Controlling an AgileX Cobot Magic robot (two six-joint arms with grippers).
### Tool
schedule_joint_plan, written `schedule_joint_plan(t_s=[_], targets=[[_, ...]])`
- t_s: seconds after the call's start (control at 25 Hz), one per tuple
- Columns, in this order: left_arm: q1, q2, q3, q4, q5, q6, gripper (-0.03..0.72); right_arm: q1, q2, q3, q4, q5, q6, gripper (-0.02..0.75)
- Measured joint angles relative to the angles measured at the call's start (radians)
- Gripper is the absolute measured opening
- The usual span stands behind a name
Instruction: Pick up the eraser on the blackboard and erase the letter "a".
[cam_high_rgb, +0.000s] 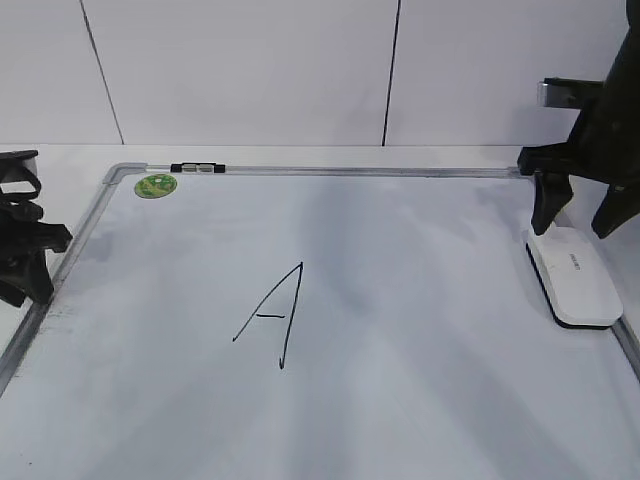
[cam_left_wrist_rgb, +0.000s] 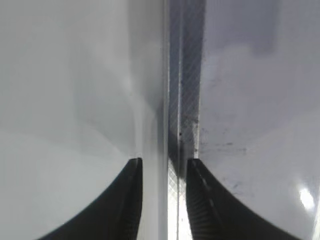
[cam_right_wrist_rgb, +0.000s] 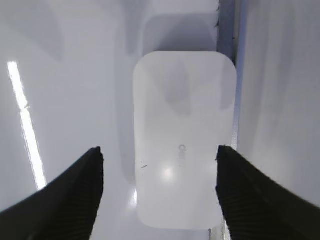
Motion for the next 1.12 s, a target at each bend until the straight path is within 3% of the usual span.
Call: schedule_joint_plan(t_s=[0.24,0.64,1.12], targets=[[0.000,-0.081,-0.046,0.010,0.049,0.000,0.251,0.000,-0.006,0.000,0.008,0.000,-0.003,0.559],[0.000,-0.215,-0.191,-0.037,0.310,0.000,0.241,0.000,-0.229,0.000,0.017,0.007,-0.003,0.559],[-0.002,-0.453,-0.192,-0.104,0.370,0.000,0.238,0.000,-0.562,0.102,0.062,0.023,-0.003,0.559]])
